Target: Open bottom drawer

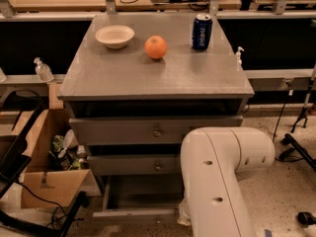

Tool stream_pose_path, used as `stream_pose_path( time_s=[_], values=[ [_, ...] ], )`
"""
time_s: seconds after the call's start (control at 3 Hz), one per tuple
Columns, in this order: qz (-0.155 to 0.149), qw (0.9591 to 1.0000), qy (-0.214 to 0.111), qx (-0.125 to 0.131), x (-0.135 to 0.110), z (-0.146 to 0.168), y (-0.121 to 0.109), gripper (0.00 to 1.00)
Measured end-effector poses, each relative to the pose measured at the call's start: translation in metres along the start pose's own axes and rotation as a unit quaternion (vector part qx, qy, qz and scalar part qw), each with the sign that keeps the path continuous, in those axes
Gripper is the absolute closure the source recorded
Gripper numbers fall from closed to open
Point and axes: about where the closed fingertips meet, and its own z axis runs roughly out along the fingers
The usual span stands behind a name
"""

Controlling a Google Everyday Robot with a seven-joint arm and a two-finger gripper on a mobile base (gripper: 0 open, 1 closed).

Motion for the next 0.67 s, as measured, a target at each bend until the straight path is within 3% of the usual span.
stream_pose_path(
  time_s=[0.67],
  values=[
    [0.000,1.0000,0.000,0.000,-0.0002,-0.0008,0.0001,1.00]
  ],
)
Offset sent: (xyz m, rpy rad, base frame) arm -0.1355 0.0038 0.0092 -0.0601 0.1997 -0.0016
